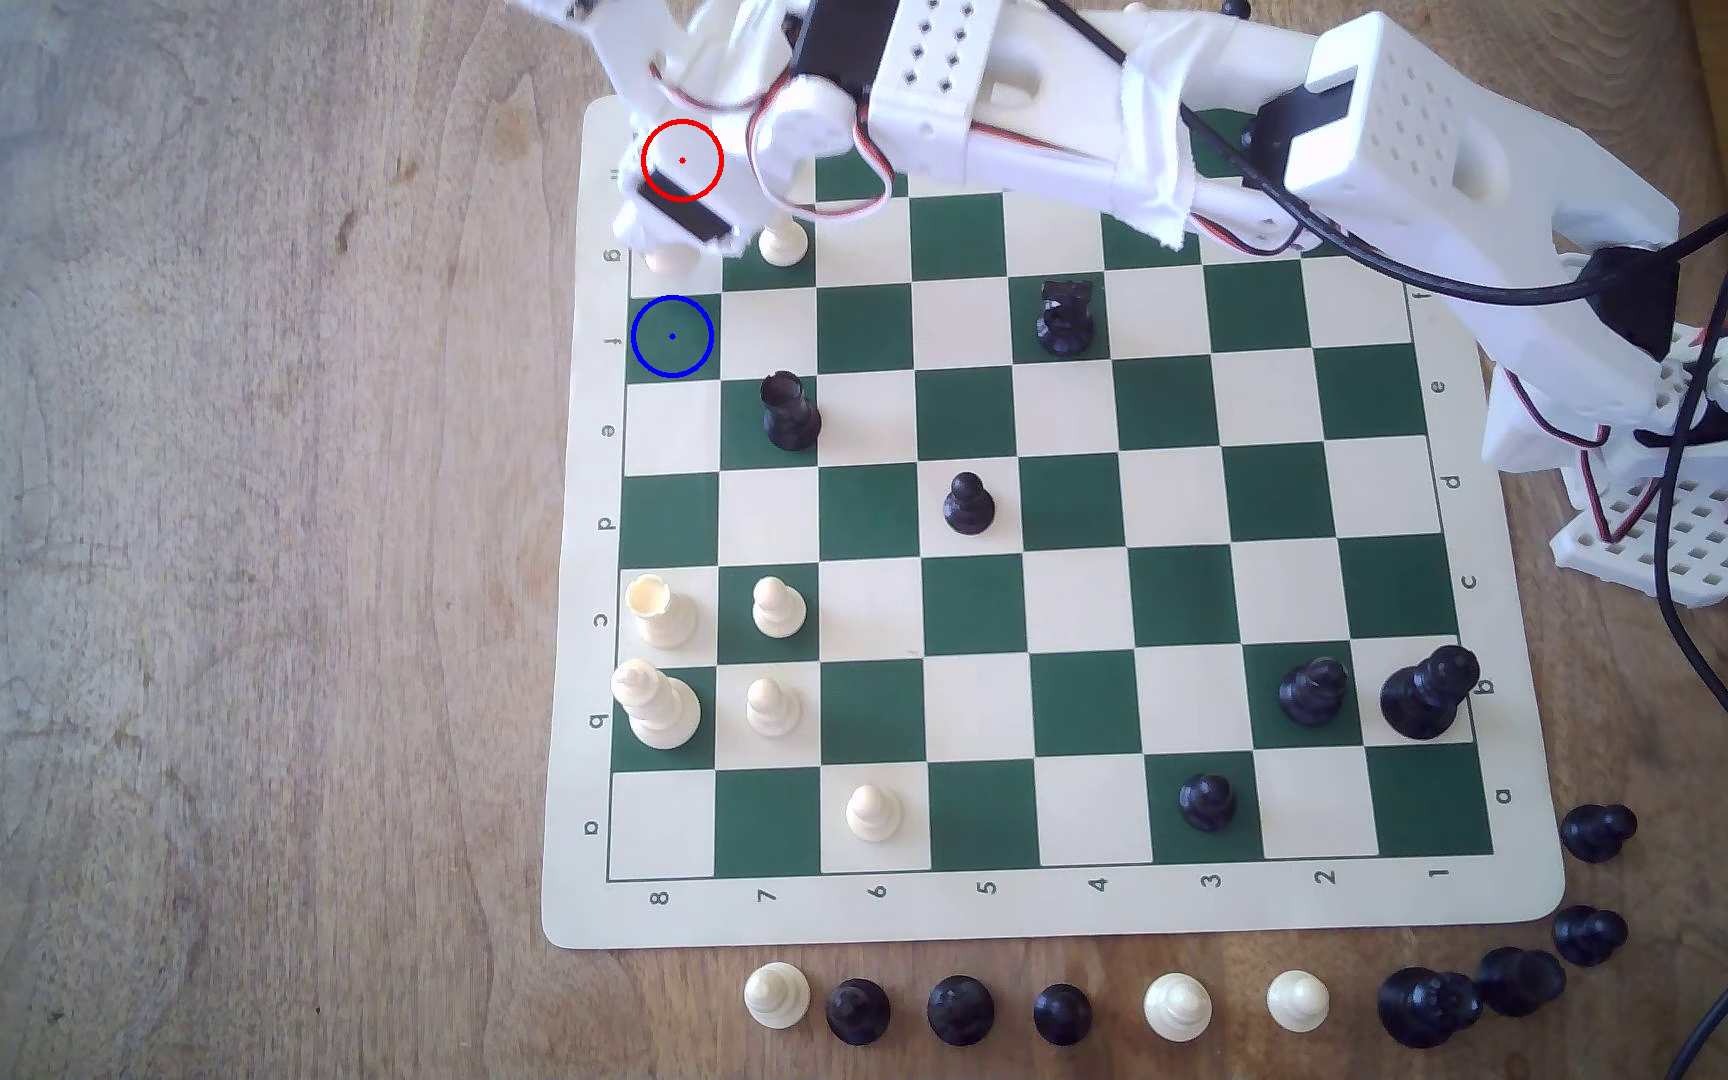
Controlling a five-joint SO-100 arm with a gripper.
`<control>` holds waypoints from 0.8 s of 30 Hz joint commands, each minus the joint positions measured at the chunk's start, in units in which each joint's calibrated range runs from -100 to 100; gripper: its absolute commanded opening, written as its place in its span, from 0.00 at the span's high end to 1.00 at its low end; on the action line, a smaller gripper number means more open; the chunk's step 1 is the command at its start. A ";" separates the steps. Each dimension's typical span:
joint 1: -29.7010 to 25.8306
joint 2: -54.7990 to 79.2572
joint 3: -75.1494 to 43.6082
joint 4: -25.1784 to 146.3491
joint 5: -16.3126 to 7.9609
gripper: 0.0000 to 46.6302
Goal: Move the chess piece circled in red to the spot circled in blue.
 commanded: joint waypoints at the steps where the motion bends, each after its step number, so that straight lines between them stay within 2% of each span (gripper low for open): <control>1: -0.87 -11.69 2.16 -2.12 -0.88 0.96; 24: -4.00 -10.75 6.24 -4.25 -1.51 0.95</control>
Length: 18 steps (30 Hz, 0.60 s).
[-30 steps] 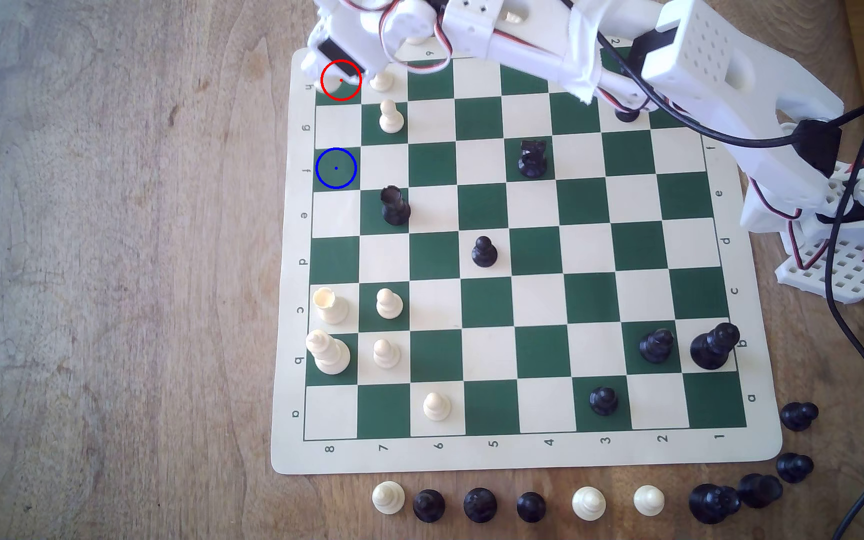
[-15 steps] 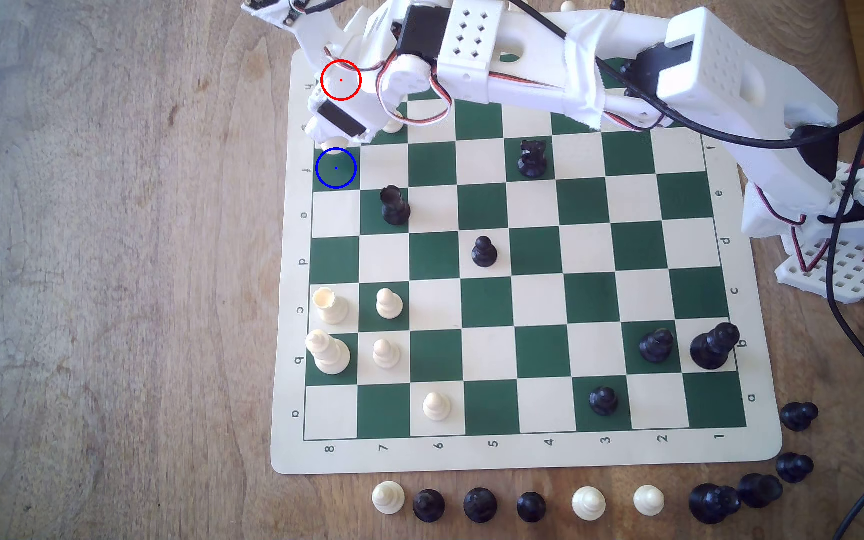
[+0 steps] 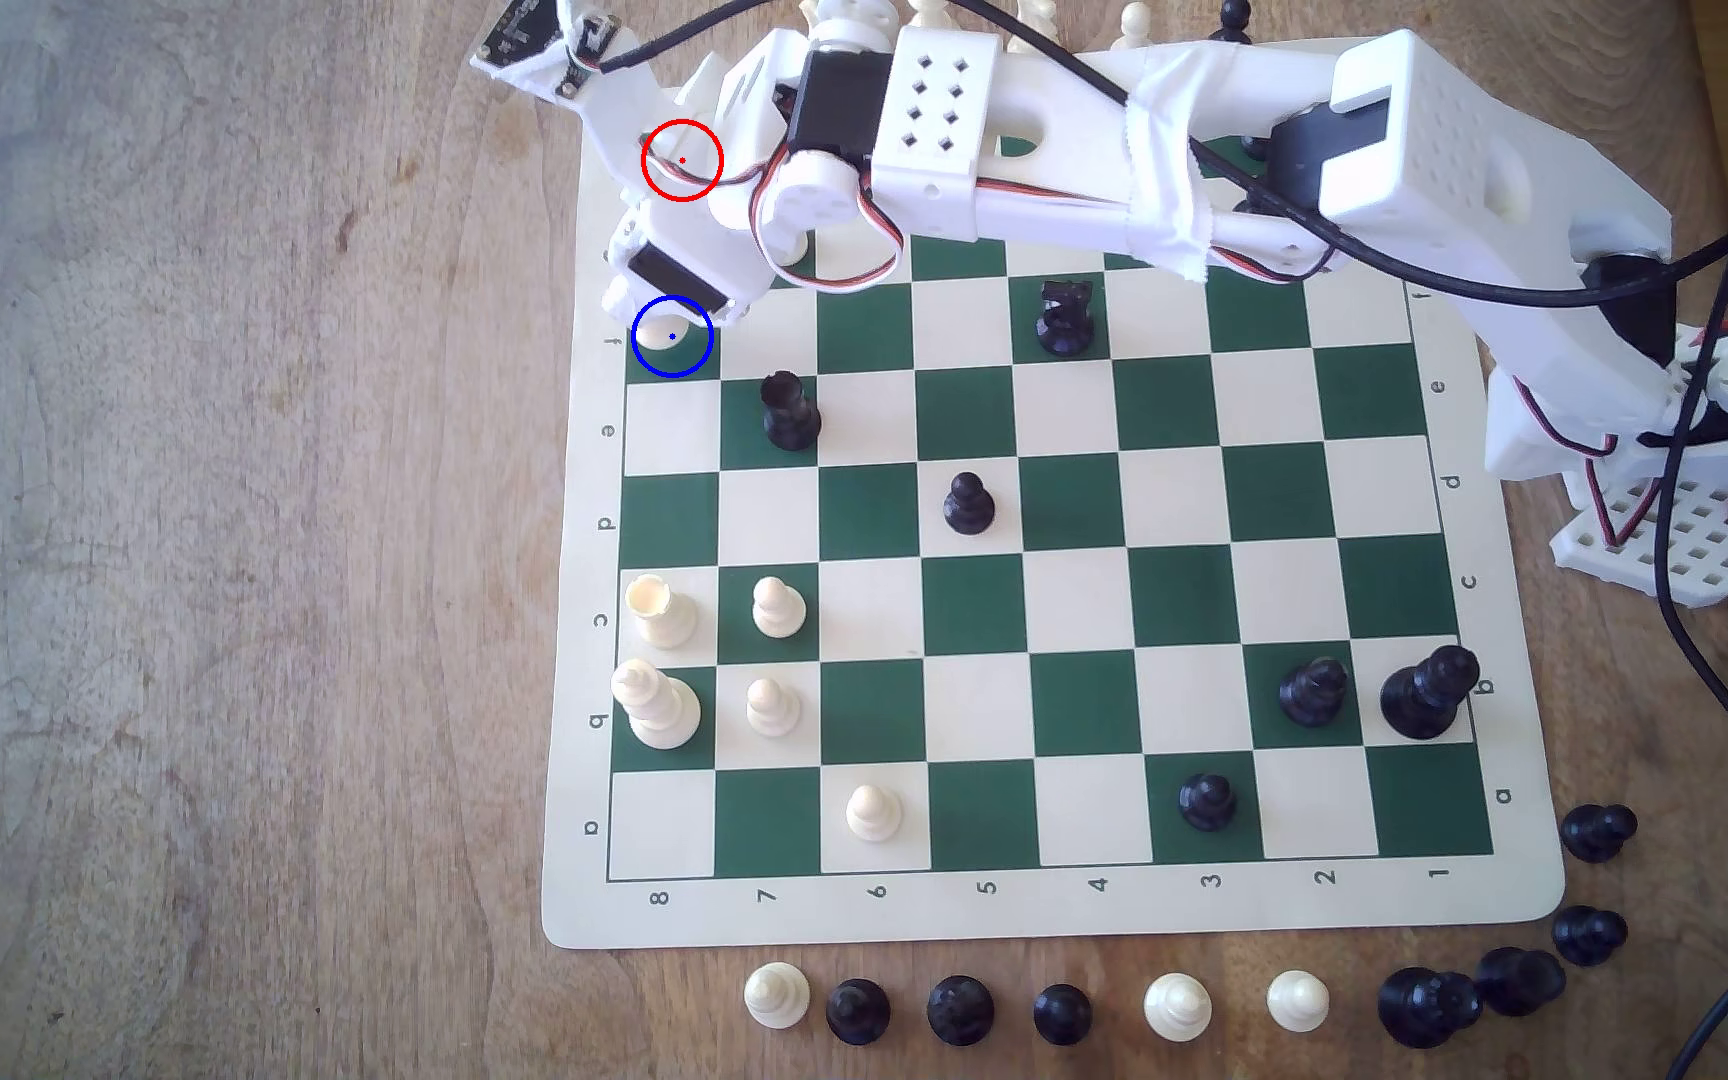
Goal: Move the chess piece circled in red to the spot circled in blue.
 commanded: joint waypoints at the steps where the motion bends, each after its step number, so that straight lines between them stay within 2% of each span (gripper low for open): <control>1: -0.47 -5.80 -0.99 -1.30 -0.20 0.95; 18: -0.31 -2.75 0.37 -1.46 -0.24 0.95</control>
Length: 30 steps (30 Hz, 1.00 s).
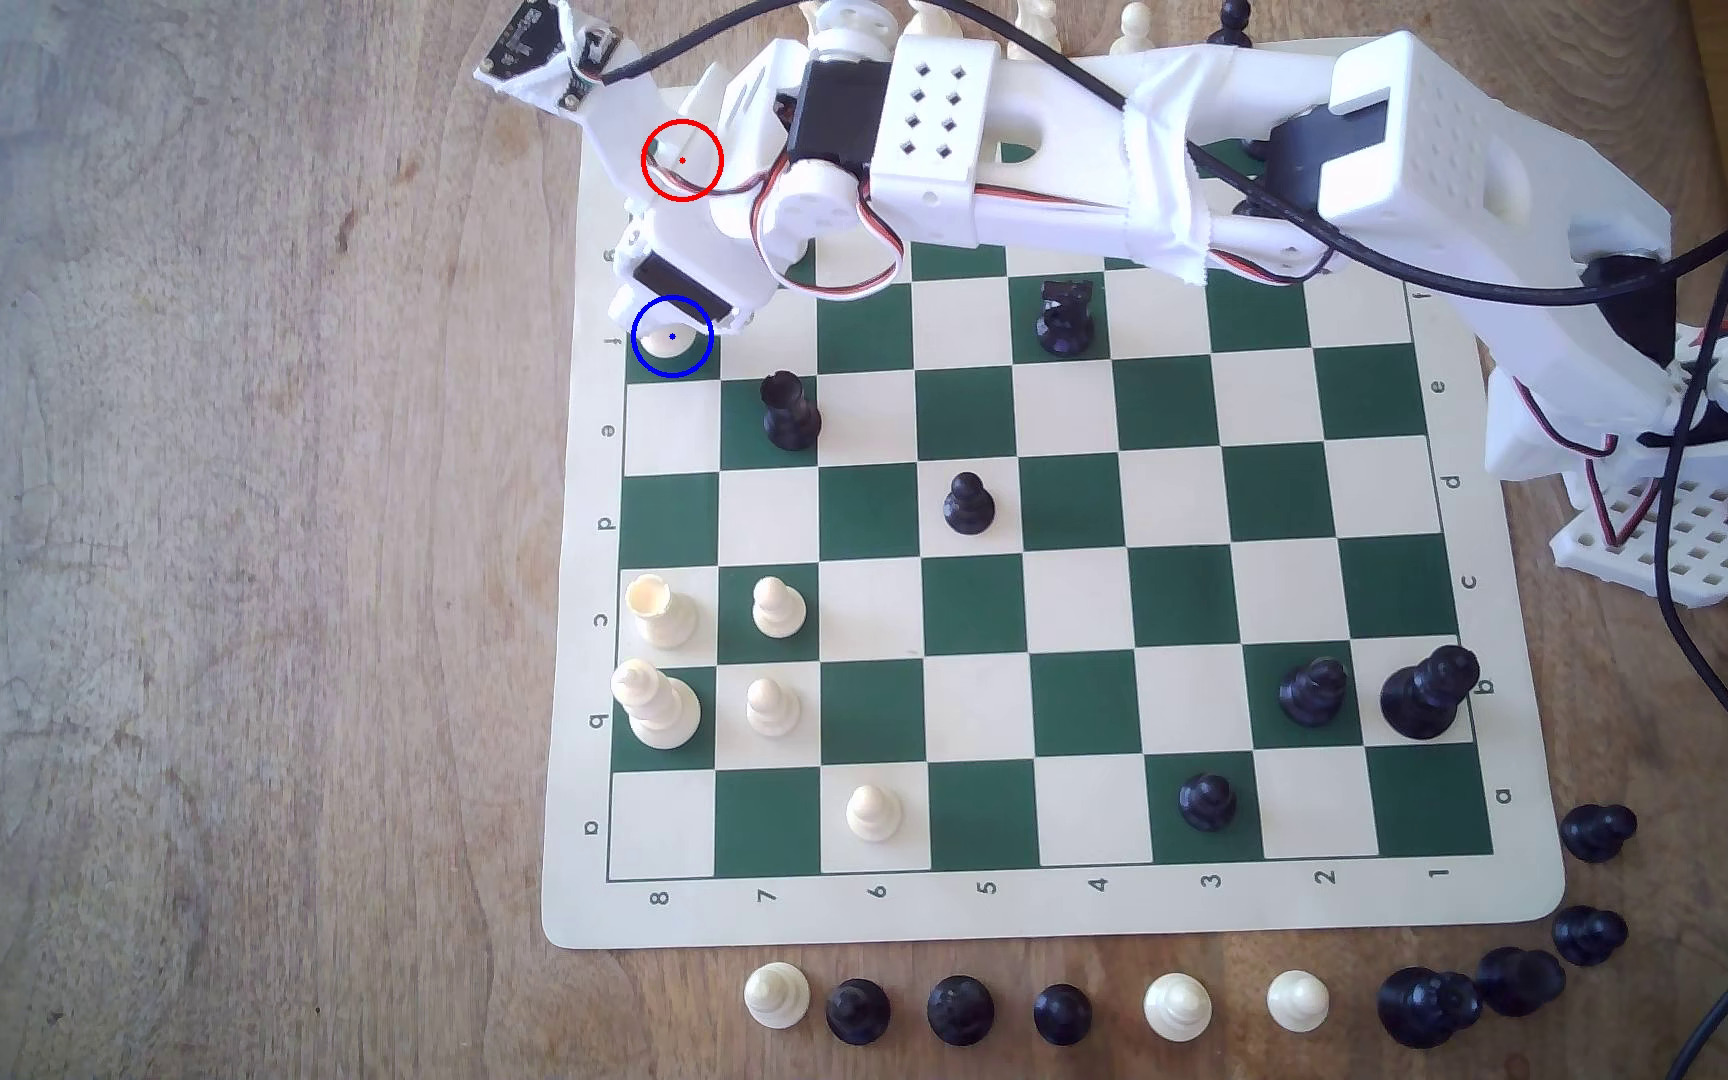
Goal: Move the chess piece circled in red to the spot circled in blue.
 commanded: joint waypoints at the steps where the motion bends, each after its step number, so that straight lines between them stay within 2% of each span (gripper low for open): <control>1: -0.40 -2.83 -0.72 -1.15 -0.24 0.95; 24: -0.08 0.39 0.19 -2.87 0.00 0.95; 30: -0.24 -1.30 1.10 -2.70 -0.24 0.85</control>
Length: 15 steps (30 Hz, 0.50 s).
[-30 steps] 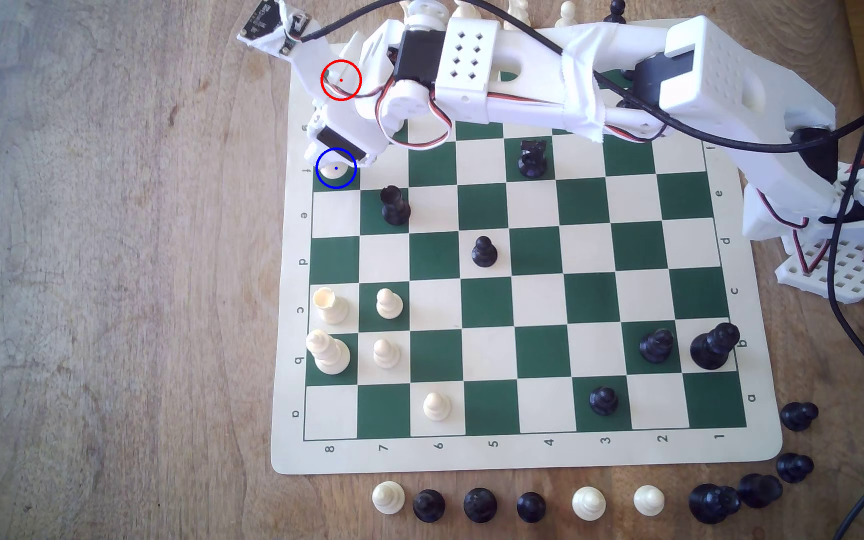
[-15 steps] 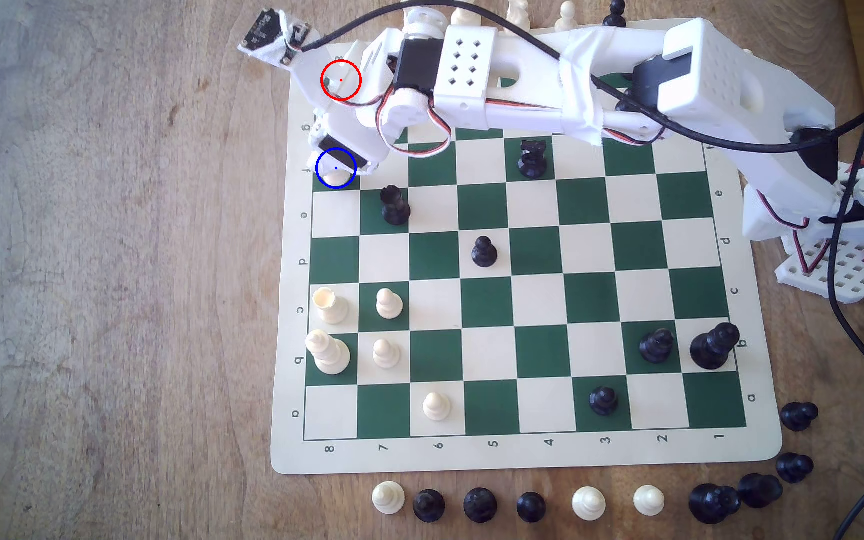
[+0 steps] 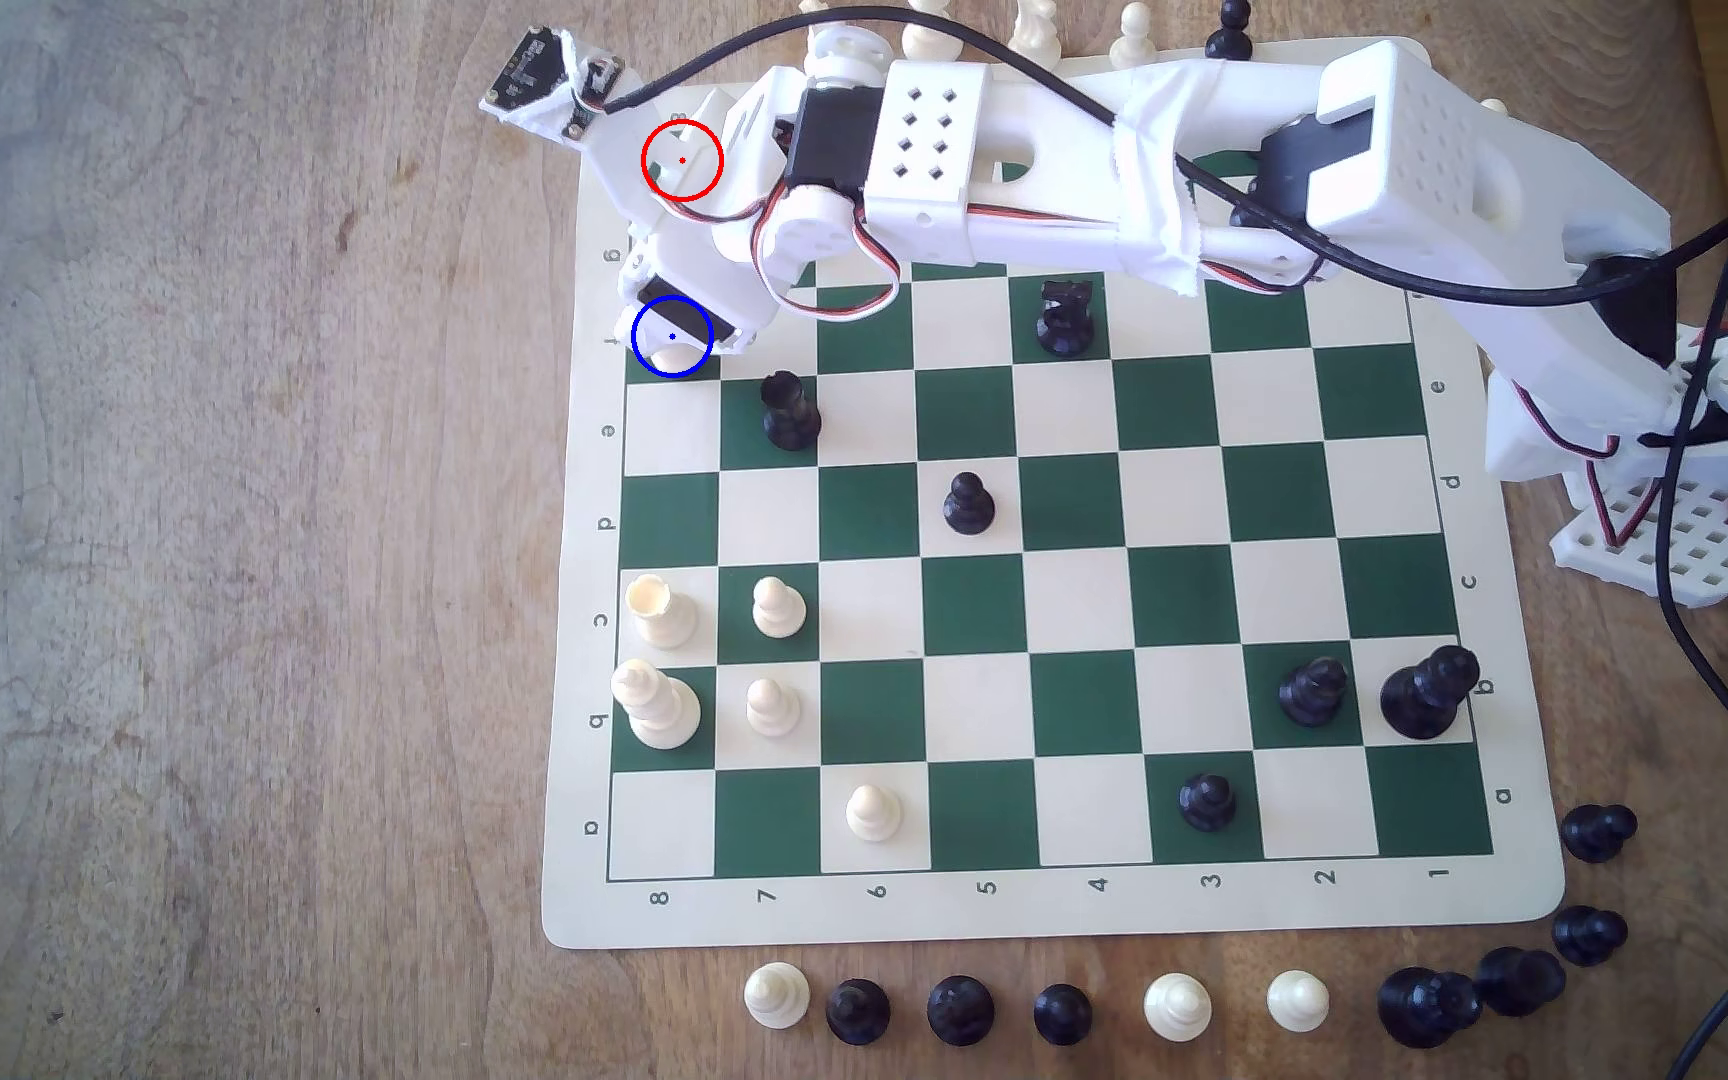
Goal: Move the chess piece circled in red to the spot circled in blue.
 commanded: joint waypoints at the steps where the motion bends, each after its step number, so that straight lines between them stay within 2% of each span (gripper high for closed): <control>1: 0.13 -3.74 -0.08 -0.47 -0.24 0.82; 2: 0.05 -4.42 0.10 -0.30 -0.29 0.78; 8: -0.11 -6.20 0.47 0.68 -0.49 0.68; 10: 0.21 -7.30 0.65 1.09 -1.12 0.58; 15: 0.44 -9.85 0.65 2.81 -1.07 0.55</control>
